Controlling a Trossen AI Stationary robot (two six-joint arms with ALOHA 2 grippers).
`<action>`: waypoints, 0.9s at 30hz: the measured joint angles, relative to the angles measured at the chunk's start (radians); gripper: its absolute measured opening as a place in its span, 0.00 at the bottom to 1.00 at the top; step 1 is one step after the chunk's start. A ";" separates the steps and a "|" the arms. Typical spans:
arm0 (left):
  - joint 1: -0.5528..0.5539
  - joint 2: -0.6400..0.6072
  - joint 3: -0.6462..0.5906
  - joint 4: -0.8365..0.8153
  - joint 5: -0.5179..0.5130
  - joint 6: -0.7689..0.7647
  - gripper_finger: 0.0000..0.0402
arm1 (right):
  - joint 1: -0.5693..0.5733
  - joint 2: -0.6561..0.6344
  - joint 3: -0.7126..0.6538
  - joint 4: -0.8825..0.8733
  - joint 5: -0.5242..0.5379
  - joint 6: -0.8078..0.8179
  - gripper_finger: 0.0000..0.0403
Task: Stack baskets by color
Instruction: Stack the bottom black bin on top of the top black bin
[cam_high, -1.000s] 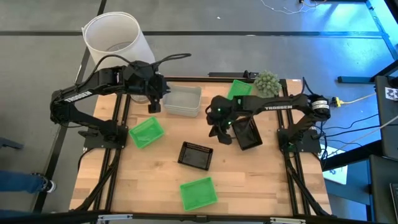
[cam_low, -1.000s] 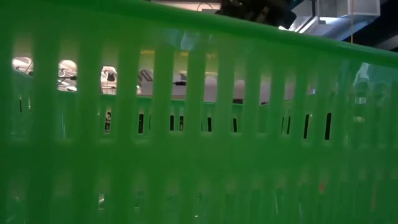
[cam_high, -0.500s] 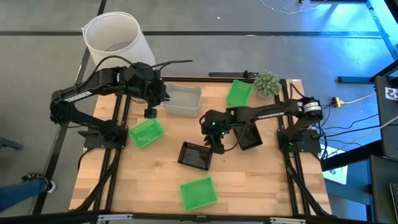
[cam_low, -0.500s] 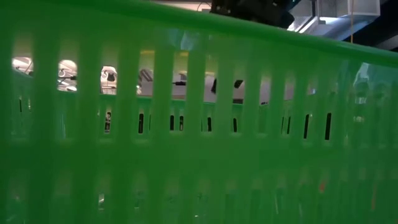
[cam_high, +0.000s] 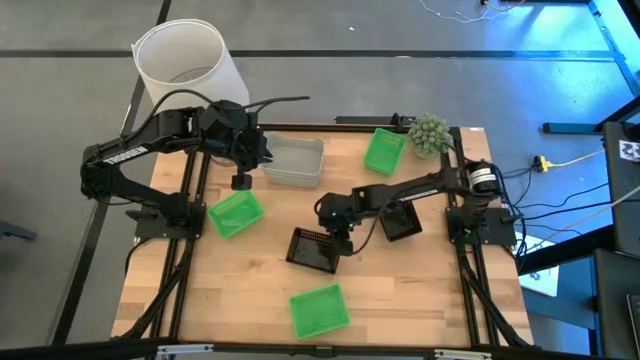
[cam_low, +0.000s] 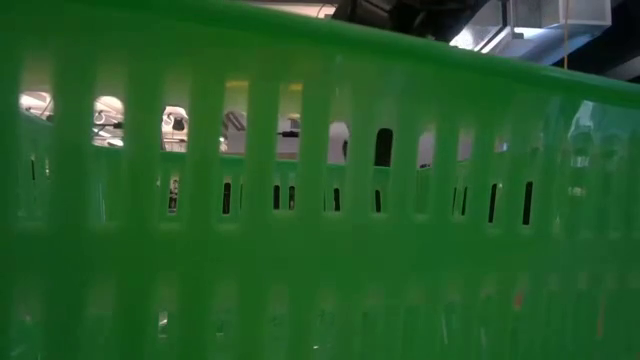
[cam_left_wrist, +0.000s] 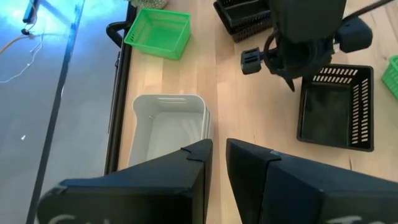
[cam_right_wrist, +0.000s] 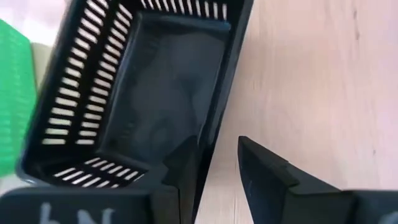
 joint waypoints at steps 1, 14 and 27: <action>0.000 0.000 0.000 0.000 0.000 0.000 0.10 | 0.000 0.008 0.000 0.003 -0.002 0.001 0.28; 0.000 0.000 0.000 -0.006 0.000 0.000 0.10 | -0.002 0.015 0.000 -0.009 -0.046 0.122 0.02; 0.000 0.000 0.000 -0.006 0.000 0.023 0.10 | 0.010 -0.333 0.001 -0.373 0.293 0.495 0.00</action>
